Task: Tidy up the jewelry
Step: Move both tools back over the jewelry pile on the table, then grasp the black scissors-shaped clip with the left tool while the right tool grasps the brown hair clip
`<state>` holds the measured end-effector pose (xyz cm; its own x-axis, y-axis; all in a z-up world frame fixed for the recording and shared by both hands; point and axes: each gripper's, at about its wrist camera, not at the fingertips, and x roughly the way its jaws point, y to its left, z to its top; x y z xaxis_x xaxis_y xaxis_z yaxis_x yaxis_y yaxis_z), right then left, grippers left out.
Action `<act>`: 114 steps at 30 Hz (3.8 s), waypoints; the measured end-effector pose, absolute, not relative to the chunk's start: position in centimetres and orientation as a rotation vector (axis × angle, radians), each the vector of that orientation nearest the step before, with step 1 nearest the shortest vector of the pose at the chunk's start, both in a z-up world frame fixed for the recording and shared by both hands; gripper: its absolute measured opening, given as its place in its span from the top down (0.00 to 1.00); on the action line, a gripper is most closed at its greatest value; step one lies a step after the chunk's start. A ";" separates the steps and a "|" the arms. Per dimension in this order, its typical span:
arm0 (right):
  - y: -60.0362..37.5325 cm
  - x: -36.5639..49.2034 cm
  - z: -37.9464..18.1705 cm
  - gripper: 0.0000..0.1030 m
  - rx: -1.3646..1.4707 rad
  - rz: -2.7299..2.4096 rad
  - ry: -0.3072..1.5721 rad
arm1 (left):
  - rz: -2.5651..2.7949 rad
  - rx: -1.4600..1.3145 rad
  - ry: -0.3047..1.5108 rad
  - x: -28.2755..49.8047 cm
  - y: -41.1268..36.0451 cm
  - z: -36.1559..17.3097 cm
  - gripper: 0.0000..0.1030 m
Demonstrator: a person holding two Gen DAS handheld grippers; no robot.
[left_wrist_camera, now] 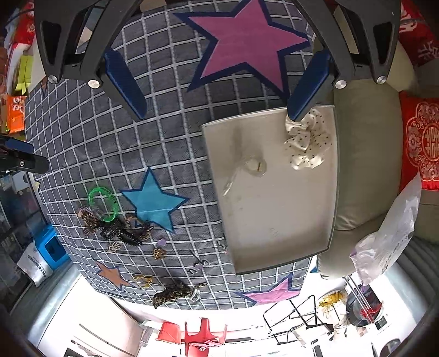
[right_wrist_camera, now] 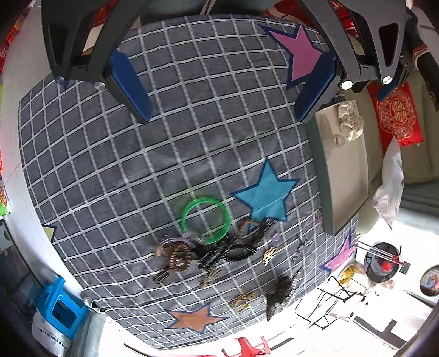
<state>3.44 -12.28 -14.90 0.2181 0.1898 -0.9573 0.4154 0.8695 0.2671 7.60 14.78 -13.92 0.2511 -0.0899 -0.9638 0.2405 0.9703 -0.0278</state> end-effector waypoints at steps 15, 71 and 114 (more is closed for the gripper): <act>-20.6 7.1 -16.1 0.00 0.505 -0.184 1.372 | -0.191 0.090 1.331 11.0 8.3 -14.2 0.00; -28.6 21.0 -25.8 0.25 0.657 -0.314 1.407 | -0.271 0.134 1.301 23.4 -1.6 -24.4 0.16; -28.1 16.3 -23.8 0.84 0.622 -0.227 1.313 | -0.380 0.046 1.296 21.5 -0.9 -22.4 0.75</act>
<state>16.30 -28.15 -23.81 0.2609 0.1857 -0.9473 0.4936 0.8177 0.2963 21.48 -0.92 -22.39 0.2181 -0.2490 -0.9436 0.3002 0.9371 -0.1779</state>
